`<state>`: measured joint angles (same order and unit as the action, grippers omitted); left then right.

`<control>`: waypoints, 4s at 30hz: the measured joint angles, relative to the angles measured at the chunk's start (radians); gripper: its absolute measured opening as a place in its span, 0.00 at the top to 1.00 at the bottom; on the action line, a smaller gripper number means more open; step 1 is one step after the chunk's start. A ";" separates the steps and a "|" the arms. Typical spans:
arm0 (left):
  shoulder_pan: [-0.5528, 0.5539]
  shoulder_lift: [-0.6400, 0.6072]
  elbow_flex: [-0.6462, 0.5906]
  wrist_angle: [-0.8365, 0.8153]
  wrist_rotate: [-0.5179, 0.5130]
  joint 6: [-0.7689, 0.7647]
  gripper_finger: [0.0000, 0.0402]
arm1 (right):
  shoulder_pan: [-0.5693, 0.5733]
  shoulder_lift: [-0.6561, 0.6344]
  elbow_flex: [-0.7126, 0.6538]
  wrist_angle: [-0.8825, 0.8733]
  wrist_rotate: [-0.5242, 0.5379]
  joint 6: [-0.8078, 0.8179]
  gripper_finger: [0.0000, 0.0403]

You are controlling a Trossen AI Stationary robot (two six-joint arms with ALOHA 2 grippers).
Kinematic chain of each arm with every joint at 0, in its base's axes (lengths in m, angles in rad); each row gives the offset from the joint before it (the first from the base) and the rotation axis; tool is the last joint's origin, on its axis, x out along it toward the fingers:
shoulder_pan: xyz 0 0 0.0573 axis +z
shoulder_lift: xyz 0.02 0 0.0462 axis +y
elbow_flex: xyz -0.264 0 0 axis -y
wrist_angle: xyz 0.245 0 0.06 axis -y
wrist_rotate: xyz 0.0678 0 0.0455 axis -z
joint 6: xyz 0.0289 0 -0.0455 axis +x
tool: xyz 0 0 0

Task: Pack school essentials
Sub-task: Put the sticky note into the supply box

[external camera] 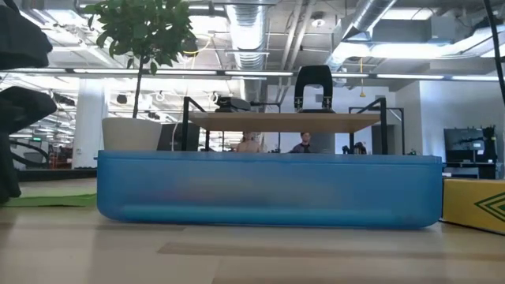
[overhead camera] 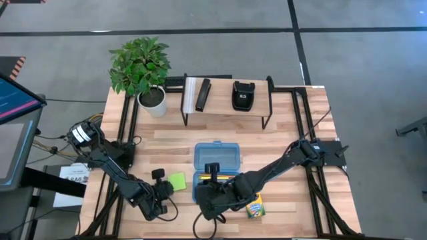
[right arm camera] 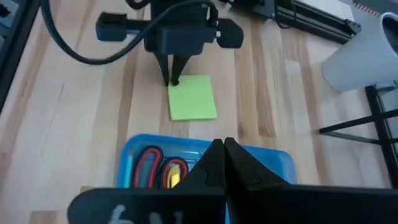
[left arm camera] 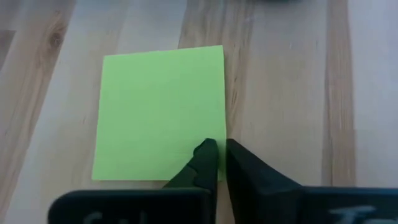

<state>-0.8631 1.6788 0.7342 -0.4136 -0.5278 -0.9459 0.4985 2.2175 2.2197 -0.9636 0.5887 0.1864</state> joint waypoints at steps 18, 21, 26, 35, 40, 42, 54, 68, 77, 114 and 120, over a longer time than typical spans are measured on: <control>0.002 -0.007 0.039 -0.032 0.001 0.022 1.00 | -0.012 0.001 0.000 0.000 -0.004 0.008 0.99; 0.002 -0.006 0.073 -0.064 -0.006 0.035 1.00 | -0.012 0.002 0.000 0.000 -0.004 0.008 0.98; 0.001 -0.006 0.122 -0.134 -0.046 0.046 1.00 | -0.012 0.002 0.000 -0.001 -0.005 0.007 0.98; -0.004 -0.008 0.158 -0.195 -0.080 0.056 1.00 | -0.012 0.006 0.000 -0.002 -0.005 0.007 0.98; -0.045 -0.009 0.158 -0.204 -0.131 0.053 1.00 | -0.020 0.013 -0.018 -0.001 -0.011 0.013 0.96; -0.071 -0.017 0.152 -0.199 -0.161 0.039 1.00 | -0.028 0.011 -0.050 0.014 -0.012 0.018 0.96; -0.149 -0.284 -0.150 0.134 -0.221 -0.034 1.00 | -0.096 0.013 -0.198 0.176 -0.162 0.003 0.97; -0.149 -0.351 -0.298 0.262 -0.203 -0.114 0.96 | -0.202 0.013 -0.268 0.447 -0.410 -0.072 0.98; -0.149 -0.351 -0.298 0.223 -0.202 -0.143 0.84 | -0.201 0.033 -0.267 0.519 -0.416 -0.091 0.98; -0.150 -0.295 -0.297 0.154 -0.090 -0.313 0.83 | -0.226 0.112 -0.267 0.608 -0.510 -0.054 0.99; -0.128 -0.230 -0.295 0.221 -0.080 -0.271 0.83 | -0.230 0.112 -0.267 0.607 -0.510 -0.053 1.00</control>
<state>-0.9909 1.4484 0.4393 -0.1928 -0.6083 -1.2169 0.2686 2.3295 1.9522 -0.3564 0.0784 0.1333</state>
